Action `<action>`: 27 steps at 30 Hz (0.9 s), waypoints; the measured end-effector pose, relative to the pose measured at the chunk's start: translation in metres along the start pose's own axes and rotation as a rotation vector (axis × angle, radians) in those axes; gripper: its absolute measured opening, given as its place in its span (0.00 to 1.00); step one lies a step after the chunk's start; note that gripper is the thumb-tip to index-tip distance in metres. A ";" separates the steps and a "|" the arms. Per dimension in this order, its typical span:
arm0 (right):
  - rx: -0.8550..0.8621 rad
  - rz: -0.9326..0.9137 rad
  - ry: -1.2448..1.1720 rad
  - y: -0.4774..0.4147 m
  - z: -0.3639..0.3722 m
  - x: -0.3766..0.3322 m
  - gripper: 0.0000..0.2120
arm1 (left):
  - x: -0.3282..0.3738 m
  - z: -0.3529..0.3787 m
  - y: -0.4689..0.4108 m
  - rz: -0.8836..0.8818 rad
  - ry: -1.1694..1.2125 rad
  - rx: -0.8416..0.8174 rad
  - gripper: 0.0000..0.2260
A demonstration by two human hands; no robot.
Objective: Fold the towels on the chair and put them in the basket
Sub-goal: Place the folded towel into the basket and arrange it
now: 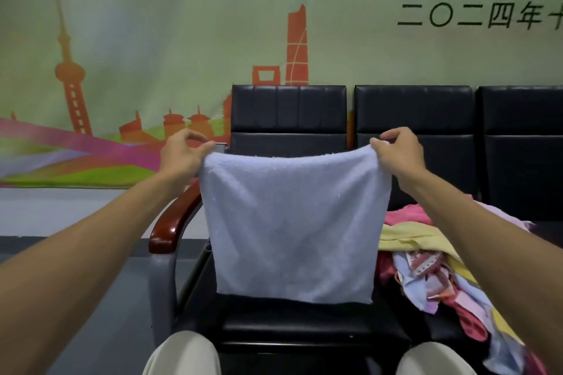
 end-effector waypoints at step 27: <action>-0.149 -0.246 0.295 0.037 0.007 -0.004 0.09 | -0.020 -0.023 0.030 0.031 -0.197 -0.040 0.08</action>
Point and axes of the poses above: each hand's wrist, its own y-axis away from the middle knuckle, its own z-axis out of the palm, x = y × z, the point moved 4 cm from there along -y, towards the middle knuckle, and after that the axes turned 2 degrees about -z, right-handed, at the moved point
